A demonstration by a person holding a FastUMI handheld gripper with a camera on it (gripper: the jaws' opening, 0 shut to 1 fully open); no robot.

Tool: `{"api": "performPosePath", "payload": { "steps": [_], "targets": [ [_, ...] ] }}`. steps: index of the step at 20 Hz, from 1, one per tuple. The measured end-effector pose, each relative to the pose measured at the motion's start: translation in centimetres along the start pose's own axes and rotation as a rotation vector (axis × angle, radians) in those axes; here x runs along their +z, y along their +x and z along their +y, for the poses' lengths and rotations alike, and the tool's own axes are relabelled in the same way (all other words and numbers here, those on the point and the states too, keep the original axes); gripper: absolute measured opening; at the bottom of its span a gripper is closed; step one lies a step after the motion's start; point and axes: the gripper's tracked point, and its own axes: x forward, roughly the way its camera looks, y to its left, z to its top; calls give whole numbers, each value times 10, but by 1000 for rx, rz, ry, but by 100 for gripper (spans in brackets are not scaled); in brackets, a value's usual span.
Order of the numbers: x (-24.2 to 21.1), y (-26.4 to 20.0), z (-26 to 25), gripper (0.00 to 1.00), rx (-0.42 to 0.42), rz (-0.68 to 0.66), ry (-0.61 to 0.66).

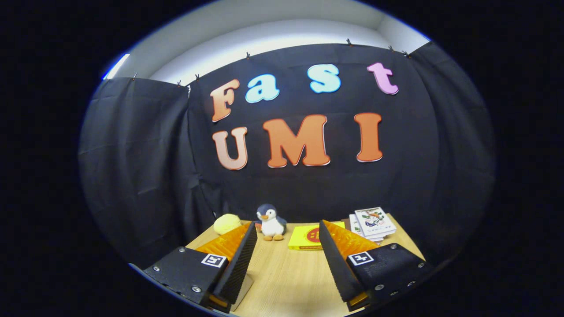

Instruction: Open the storage box then place both shoes into the box .Put the left shoe in first, then the right shoe, with the right side of both shoes facing outward in a uniform manner.

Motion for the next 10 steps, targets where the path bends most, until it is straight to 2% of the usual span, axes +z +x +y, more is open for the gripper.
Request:
{"api": "performPosePath", "payload": {
  "steps": [5, 8, 10],
  "targets": [
    [51, -22, -50, 85, -64, -142, -23],
    [76, -32, -80, 89, -137, -221, -108],
    [87, -39, -80, 92, -147, -262, -146]
  ]
}}
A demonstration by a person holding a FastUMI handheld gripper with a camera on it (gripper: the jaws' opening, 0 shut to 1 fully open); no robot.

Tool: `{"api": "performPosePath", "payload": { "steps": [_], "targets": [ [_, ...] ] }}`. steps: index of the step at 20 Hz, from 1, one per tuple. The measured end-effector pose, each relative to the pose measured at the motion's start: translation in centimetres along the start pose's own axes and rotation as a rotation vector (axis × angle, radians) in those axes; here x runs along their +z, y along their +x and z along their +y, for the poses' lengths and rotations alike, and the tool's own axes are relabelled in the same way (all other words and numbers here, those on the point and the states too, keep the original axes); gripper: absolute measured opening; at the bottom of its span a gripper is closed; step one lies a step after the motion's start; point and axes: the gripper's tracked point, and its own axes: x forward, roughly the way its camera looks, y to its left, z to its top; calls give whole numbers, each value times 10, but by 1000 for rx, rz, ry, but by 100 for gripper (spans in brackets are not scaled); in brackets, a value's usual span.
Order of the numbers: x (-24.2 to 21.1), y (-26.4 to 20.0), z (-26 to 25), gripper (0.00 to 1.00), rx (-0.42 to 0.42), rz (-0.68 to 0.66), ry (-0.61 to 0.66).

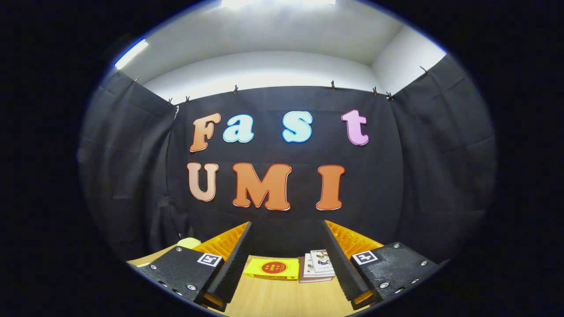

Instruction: Open the storage box then place both shoes into the box .Put the left shoe in first, then the right shoe, with the right side of both shoes facing outward in a uniform manner.

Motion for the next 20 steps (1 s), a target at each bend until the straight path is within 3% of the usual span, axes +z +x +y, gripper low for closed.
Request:
{"api": "performPosePath", "payload": {
  "steps": [7, 20],
  "targets": [
    [23, -5, -6, 96, -32, -99, -47],
    [7, -3, -6, 97, -49, -61, -23]
  ]
}}
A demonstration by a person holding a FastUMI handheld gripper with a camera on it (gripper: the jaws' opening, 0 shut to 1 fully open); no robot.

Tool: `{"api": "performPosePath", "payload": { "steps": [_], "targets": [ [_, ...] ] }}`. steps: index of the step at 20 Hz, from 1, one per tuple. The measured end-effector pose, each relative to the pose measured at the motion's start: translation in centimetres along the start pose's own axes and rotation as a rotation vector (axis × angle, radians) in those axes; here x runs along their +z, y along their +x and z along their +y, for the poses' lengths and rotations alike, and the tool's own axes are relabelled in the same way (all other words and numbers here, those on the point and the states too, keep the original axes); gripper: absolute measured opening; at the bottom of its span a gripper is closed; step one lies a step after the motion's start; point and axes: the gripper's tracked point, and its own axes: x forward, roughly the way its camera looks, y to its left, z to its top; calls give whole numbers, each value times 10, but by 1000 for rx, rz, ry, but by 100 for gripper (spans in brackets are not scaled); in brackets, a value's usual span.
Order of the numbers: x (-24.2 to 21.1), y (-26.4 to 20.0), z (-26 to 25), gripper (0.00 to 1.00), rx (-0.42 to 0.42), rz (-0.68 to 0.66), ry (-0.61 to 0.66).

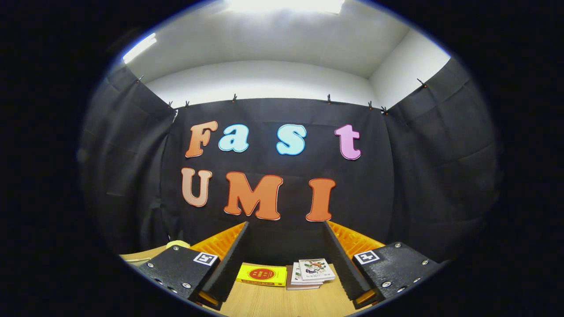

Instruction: Open the storage box then place both shoes into the box .Put the left shoe in first, then the right shoe, with the right side of both shoes facing outward in a uniform manner.

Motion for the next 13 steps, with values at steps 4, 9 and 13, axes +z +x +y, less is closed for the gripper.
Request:
{"api": "performPosePath", "payload": {
  "steps": [4, 9, 13],
  "targets": [
    [0, -12, -7, 97, -1, -6, 15],
    [0, -10, -3, 97, 9, 1, 16],
    [-2, -13, 7, 97, 35, 7, 2]
  ]
}}
